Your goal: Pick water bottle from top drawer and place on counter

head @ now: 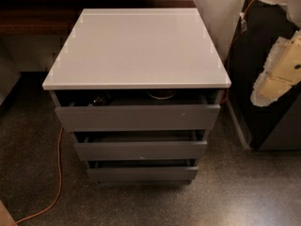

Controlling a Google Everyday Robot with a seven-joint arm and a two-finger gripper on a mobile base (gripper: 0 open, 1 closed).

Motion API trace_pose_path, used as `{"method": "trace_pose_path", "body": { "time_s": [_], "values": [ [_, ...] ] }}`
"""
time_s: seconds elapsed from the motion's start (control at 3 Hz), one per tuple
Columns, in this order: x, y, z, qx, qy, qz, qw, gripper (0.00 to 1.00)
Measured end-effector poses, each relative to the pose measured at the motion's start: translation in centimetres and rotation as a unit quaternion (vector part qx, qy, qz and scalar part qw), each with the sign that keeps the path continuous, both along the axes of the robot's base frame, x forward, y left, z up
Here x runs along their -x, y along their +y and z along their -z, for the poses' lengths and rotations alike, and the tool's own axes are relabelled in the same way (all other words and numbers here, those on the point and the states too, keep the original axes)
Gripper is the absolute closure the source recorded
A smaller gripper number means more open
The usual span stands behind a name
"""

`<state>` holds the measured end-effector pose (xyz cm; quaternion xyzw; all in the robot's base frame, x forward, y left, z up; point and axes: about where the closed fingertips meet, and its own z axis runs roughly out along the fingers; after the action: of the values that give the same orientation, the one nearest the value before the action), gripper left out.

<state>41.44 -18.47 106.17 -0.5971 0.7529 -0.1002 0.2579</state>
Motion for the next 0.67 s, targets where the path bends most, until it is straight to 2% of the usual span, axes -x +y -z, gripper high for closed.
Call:
{"method": "trace_pose_path", "body": {
  "time_s": [0.33, 0.67],
  "values": [
    [0.0, 0.0, 0.0, 0.000, 0.000, 0.000, 1.0000, 0.00],
    [0.3, 0.6, 1.8, -0.019, 0.008, -0.007, 0.9998, 0.00]
  ]
}}
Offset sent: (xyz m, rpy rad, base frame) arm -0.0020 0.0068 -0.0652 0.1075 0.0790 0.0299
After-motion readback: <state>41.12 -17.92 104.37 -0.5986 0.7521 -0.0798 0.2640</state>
